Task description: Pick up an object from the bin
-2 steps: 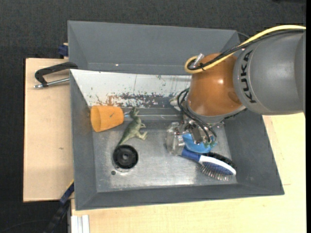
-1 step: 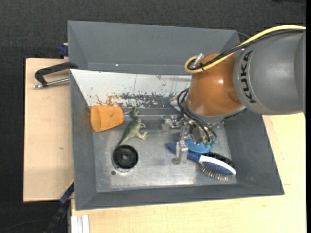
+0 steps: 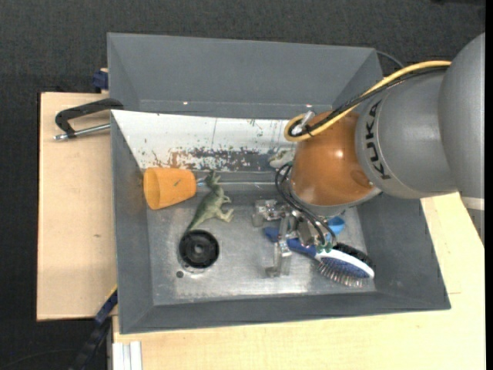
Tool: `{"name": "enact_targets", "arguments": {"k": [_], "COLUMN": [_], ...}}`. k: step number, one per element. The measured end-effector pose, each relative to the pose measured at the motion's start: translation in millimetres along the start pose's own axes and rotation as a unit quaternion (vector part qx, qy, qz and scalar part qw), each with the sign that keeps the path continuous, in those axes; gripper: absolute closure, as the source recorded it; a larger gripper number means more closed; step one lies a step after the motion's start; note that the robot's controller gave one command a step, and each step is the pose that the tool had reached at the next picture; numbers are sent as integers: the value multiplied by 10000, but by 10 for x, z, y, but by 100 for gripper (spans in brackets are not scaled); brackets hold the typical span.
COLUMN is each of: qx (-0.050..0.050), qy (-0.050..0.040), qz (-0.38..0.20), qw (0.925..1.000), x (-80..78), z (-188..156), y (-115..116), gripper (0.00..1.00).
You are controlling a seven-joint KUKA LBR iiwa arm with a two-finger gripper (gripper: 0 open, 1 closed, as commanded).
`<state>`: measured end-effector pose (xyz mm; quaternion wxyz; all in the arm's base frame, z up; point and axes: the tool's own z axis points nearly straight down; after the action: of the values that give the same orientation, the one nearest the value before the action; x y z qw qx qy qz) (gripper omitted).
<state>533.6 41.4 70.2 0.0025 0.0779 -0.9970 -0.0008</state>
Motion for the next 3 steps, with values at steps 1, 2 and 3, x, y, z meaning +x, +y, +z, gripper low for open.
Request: {"name": "enact_targets", "arguments": {"k": [1,2,3], "qx": [-17,34,19], "qy": [-120,-50,-37], "qz": [255,-866,-1902], "qw": [9996,9962,9817], "x": [-654,-739,-487], "z": [-772,-169,-23], "y": [632,1024,1191], "gripper": [0,0,0]}}
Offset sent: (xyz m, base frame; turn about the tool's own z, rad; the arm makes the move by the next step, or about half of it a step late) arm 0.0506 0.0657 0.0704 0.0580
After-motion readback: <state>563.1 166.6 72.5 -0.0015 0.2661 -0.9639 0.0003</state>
